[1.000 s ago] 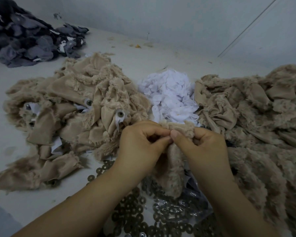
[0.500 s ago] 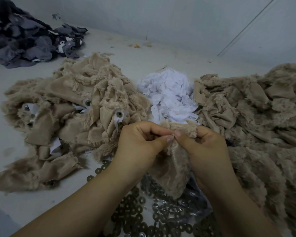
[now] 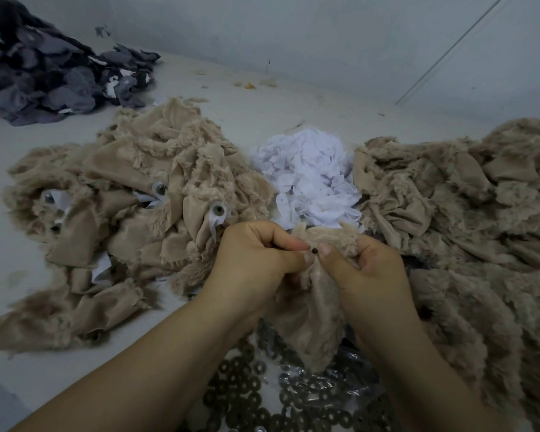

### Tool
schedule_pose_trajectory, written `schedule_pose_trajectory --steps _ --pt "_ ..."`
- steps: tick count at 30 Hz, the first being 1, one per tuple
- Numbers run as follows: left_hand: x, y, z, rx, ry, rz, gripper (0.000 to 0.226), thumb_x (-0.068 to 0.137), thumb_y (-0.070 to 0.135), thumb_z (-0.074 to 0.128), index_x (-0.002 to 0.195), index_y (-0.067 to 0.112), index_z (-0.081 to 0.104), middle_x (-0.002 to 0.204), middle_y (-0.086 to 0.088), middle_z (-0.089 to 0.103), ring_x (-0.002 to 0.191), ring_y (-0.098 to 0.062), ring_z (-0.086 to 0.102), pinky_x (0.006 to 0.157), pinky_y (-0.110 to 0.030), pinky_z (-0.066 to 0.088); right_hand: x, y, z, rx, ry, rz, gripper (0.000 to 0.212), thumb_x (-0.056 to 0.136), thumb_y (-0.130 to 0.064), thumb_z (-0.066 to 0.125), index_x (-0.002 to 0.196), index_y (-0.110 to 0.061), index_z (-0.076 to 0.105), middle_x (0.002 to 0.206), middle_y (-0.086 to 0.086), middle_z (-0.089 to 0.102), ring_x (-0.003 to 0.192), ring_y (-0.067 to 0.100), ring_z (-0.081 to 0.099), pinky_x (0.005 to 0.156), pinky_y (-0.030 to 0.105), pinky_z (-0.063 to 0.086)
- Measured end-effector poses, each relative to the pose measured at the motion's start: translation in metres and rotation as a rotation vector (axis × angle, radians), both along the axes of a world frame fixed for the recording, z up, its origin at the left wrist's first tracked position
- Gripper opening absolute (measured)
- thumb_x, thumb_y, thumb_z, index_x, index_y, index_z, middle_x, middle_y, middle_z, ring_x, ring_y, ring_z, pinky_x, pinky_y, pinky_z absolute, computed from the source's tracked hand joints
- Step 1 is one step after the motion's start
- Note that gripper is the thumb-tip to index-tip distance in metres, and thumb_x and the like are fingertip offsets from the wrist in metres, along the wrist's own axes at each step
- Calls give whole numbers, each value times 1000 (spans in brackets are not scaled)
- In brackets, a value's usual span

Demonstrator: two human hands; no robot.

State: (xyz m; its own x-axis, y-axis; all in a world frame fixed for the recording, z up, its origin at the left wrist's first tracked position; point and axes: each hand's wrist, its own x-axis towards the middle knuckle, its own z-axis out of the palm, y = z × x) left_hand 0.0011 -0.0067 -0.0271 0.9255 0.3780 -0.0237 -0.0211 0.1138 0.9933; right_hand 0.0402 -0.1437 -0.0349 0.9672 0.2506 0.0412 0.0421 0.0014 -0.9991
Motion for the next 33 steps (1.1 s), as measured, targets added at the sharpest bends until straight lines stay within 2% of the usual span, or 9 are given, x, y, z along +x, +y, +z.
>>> schedule_pose_trajectory --steps 5,8,10,11,15,18,22,25,33 --pt "-1 5 1 -22 19 -49 24 73 -14 73 63 8 73 73 -32 66 63 -31 61 59 -32 56 2 0 1 -128 4 -54 62 87 -16 74 143 -21 46 104 22 62 99 36 69 84 58 57" --pt "-1 7 -3 3 24 -55 26 74 -15 72 62 8 72 65 -23 66 59 -30 60 58 -31 54 0 -2 2 -260 -175 -38 87 88 -17 74 154 -43 24 124 -29 36 101 11 67 73 35 61" --pt "-2 10 -2 35 30 -77 21 75 -13 73 65 6 72 65 -21 66 57 -27 59 56 -30 54 3 -4 0 -273 -237 16 63 89 -13 72 141 -41 50 87 -38 56 91 -11 62 72 16 56" --pt "-3 11 -1 51 32 -92 19 75 -12 74 67 5 72 66 -21 66 56 -26 59 54 -28 54 4 -3 0 -250 -218 24 44 89 -11 71 125 -37 67 96 -26 70 92 -9 65 79 22 58" --pt "-8 22 -1 208 77 -89 21 74 -5 79 63 9 68 59 -9 64 51 -18 56 50 -26 50 2 -3 3 -166 -140 -12 14 88 -15 74 93 -26 79 82 1 78 88 40 70 72 58 59" --pt "-16 30 1 385 156 -241 18 71 4 85 64 10 69 57 -5 62 50 -13 53 49 -22 45 2 -5 9 -135 -163 -60 10 88 -19 74 89 -28 78 79 7 76 85 46 66 68 59 56" --pt "-30 26 1 604 154 -569 11 74 17 85 70 15 75 62 3 69 55 -4 59 54 -16 47 5 -7 11 -127 -145 -92 7 89 -17 74 94 -19 79 81 -3 78 82 19 75 75 40 62" --pt "-40 12 -5 691 126 -743 5 78 16 82 75 16 78 63 11 69 54 1 59 55 -13 46 4 -9 11 -125 -144 -94 7 90 -16 72 91 -19 78 81 5 78 85 31 73 75 50 61" --pt "-58 -8 -22 929 142 -849 12 81 21 79 91 28 79 78 21 70 69 4 63 72 -22 55 -3 -8 11 -161 -227 -98 8 89 -18 74 95 -16 79 84 -1 77 80 17 74 76 37 62"
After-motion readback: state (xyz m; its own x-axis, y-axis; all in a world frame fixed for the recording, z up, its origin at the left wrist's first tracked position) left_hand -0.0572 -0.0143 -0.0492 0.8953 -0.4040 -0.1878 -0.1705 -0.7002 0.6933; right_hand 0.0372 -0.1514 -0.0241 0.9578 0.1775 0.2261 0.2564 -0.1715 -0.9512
